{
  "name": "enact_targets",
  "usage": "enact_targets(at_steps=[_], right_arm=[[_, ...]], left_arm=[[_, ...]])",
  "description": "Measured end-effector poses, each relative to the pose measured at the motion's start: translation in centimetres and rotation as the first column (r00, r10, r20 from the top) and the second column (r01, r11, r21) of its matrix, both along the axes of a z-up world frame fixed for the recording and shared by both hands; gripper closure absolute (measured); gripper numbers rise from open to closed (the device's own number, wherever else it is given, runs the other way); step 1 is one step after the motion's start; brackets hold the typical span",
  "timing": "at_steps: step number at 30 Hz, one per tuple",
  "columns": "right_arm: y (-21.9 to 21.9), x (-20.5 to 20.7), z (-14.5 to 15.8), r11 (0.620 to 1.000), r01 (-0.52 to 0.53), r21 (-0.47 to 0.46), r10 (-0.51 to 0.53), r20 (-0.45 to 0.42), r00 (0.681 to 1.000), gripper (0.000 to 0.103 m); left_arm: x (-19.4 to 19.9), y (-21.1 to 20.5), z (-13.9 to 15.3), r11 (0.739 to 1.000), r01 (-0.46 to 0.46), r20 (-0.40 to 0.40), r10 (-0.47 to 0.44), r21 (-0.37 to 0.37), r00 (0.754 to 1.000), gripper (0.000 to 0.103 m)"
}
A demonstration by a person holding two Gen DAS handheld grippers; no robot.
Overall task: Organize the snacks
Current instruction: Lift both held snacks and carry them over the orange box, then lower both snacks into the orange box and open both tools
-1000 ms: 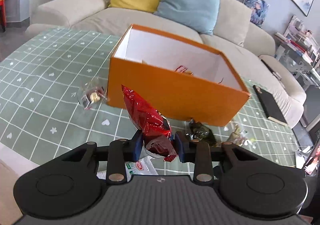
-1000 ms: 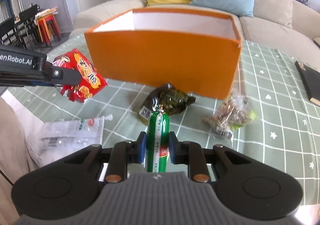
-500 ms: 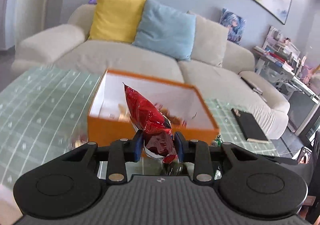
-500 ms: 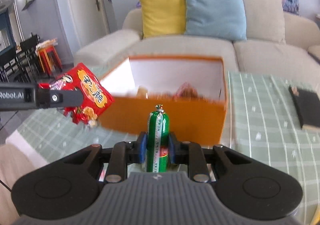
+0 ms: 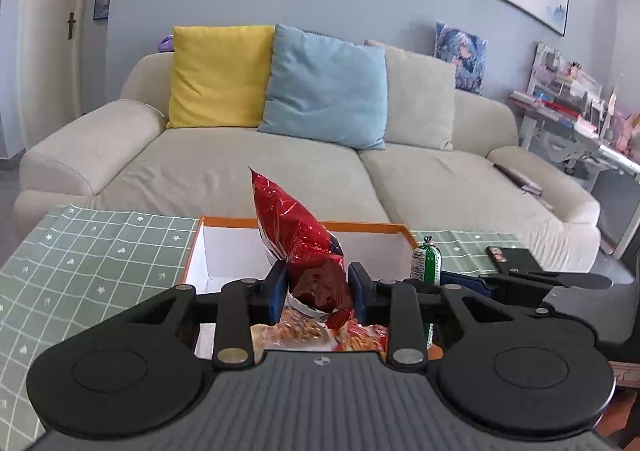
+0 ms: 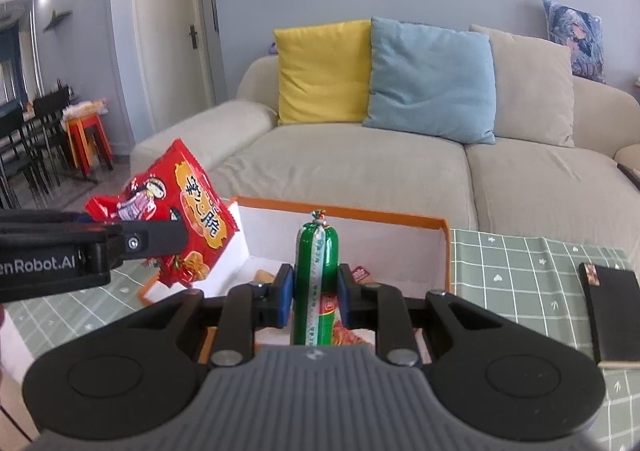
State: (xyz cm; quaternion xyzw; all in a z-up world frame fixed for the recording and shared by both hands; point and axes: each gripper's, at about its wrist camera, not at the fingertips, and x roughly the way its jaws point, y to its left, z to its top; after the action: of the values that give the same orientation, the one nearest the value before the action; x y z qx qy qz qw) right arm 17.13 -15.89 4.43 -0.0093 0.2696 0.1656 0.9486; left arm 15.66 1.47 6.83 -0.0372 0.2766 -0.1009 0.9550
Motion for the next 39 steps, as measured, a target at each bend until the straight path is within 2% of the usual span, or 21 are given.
enact_targets(at_steps=[11,13,15,22,26,28,33,36,39], right_arm=[[2.8,6.4,-5.3,0.982,0.017,-0.189,-0.041,-0.121,0.992,0.083],[2.9,7.1,-6.1,0.978,0.015,-0.208,-0.045,-0.139,0.989,0.083],[3.1,7.8,-7.0,0.974,0.01,-0.227,-0.046,-0.157,0.987,0.083],[3.9,9.3,-9.2,0.956,0.013,-0.294,-0.068,-0.178,0.982,0.083],[4.0,9.6,-9.8,0.947,0.017,-0.322,-0.078,-0.179,0.981,0.083],[3.8,9.6,-9.9,0.949,0.022,-0.316,-0.084,-0.184,0.979,0.083],[3.7,9.7,-10.0,0.947,0.021,-0.321,-0.083,-0.182,0.98,0.083],[3.9,9.7,-10.1,0.945,0.022,-0.325,-0.084,-0.18,0.98,0.083],[3.9,9.7,-9.9,0.945,0.021,-0.327,-0.081,-0.171,0.982,0.083]], left_arm=[[5.5,-0.2,-4.6,0.997,0.007,-0.134,0.004,0.078,0.991,0.069],[6.2,0.0,-5.3,0.997,0.005,-0.156,0.008,0.082,0.988,0.07],[6.8,0.1,-6.0,0.996,0.003,-0.167,0.012,0.09,0.986,0.076],[8.6,0.0,-7.7,0.993,-0.009,-0.205,0.033,0.117,0.978,0.077],[8.9,-0.1,-7.6,0.989,-0.03,-0.178,0.056,0.145,0.982,0.071],[9.1,-0.3,-7.5,0.981,-0.059,-0.149,0.088,0.185,0.985,0.069],[9.3,-0.3,-7.1,0.952,-0.111,-0.101,0.145,0.285,0.984,0.043],[9.0,-0.2,-6.8,0.944,-0.123,-0.077,0.153,0.305,0.985,0.033],[8.7,-0.2,-6.4,0.945,-0.127,-0.065,0.153,0.301,0.986,0.029]])
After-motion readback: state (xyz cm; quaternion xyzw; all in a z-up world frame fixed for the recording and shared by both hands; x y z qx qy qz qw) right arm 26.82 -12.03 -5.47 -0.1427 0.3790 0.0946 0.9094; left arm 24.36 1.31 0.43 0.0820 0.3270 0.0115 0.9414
